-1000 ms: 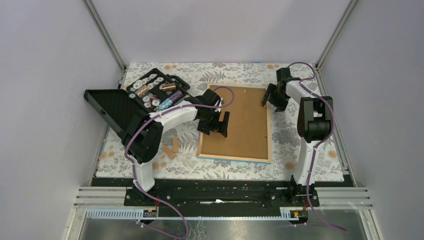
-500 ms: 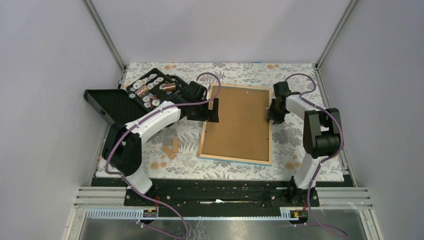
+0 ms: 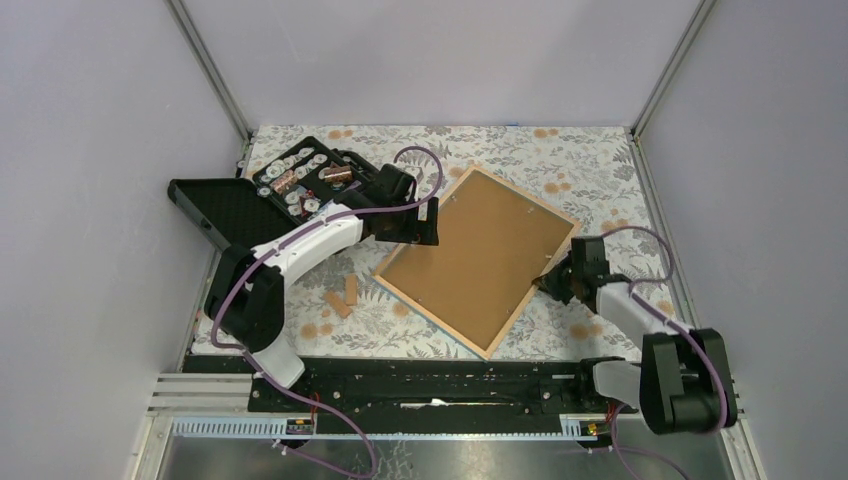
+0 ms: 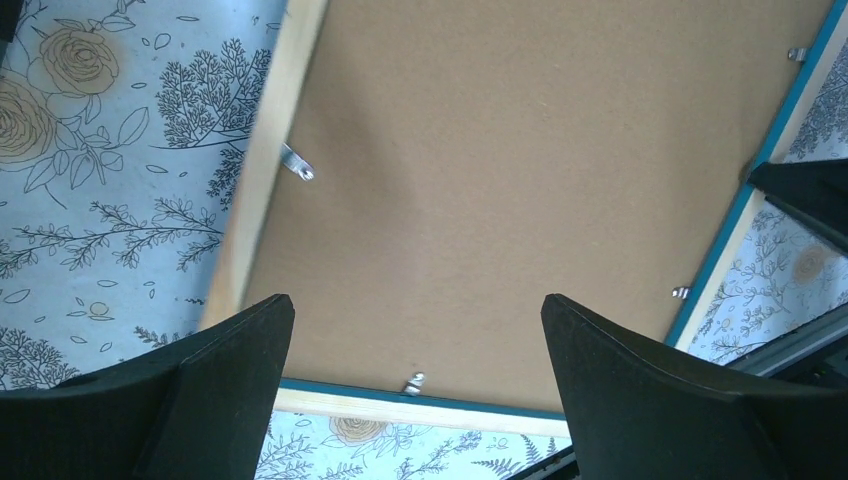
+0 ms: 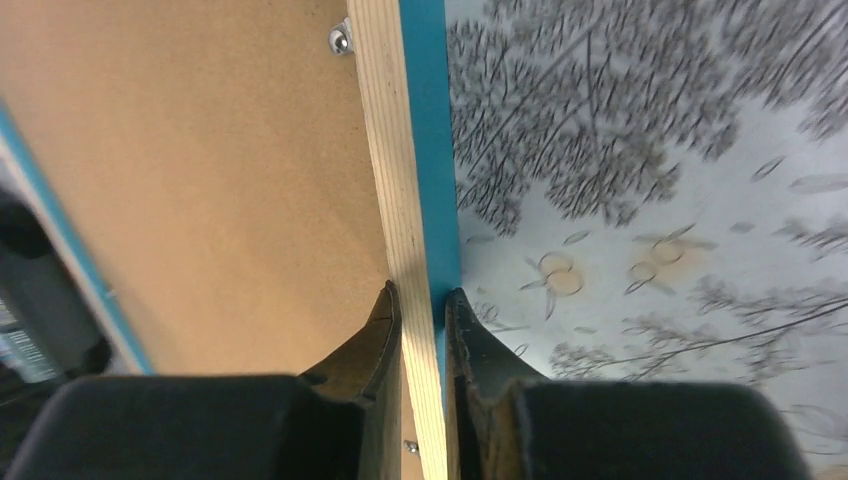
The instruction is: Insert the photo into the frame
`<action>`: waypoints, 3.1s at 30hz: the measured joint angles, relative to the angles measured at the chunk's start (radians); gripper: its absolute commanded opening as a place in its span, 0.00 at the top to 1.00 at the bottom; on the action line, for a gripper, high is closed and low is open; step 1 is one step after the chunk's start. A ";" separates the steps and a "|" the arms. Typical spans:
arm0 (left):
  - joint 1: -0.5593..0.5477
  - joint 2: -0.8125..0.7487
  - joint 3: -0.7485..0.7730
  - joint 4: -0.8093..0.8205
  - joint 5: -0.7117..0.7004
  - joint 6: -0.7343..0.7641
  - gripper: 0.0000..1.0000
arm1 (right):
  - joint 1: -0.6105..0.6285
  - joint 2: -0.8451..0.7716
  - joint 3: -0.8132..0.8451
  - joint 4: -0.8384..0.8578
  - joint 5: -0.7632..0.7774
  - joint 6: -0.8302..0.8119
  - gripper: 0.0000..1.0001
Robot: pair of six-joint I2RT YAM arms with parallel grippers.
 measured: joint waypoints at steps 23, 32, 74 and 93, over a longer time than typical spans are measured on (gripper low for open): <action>-0.010 -0.295 -0.421 0.159 0.164 -0.342 0.01 | 0.000 -0.040 0.413 -0.260 -0.058 -0.201 0.00; -0.061 -0.346 -0.578 0.249 0.085 -0.449 0.01 | -0.173 0.485 0.812 -0.309 -0.119 -0.331 0.00; 0.090 0.143 -0.114 -0.090 0.184 -0.051 0.01 | -0.148 0.392 0.468 -0.307 0.059 -0.413 0.02; 0.116 0.142 -0.135 -0.062 0.235 -0.051 0.01 | -0.117 0.468 0.540 -0.336 0.116 -0.401 0.04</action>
